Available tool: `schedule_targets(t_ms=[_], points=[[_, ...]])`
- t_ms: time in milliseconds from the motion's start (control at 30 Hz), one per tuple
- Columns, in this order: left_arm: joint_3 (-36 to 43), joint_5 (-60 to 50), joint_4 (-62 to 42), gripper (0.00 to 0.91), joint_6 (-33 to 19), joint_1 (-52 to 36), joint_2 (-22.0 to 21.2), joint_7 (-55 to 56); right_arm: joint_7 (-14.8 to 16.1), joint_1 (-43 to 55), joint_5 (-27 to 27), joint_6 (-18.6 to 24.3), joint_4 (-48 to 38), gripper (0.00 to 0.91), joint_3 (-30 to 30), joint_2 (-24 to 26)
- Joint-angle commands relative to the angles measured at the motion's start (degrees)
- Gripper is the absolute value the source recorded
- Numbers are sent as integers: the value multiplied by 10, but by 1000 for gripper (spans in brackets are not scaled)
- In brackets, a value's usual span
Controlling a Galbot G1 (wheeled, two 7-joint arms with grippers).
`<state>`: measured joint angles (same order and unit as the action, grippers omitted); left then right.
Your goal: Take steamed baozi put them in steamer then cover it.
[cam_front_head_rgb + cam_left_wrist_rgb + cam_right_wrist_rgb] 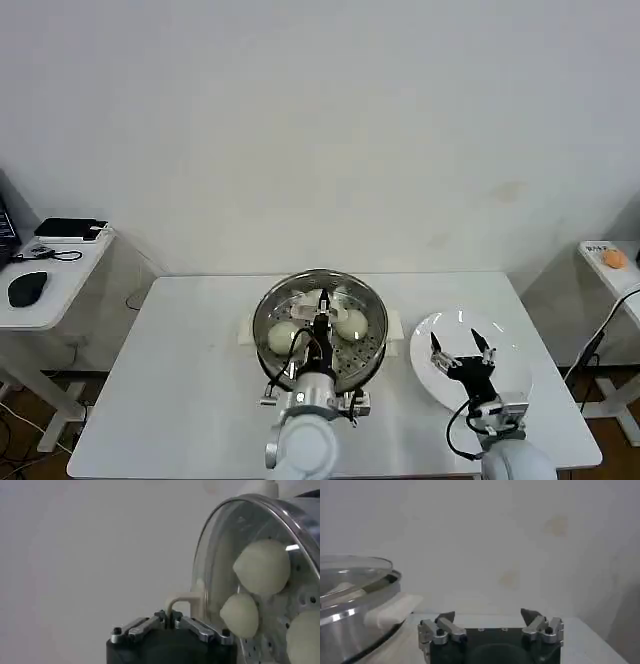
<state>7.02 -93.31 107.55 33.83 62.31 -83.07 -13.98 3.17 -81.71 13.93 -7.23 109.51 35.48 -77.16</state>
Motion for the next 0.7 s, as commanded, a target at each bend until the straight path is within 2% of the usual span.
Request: schedule_targets(t_ms=[33,700], points=[[1,12,8,0,2,-5,6,-28,1,5,-1,3,-10,907,-3,-3],[13,18,31,0,-1,-25,16,-46,3,21,-4,6,-33,907,-7,-9]])
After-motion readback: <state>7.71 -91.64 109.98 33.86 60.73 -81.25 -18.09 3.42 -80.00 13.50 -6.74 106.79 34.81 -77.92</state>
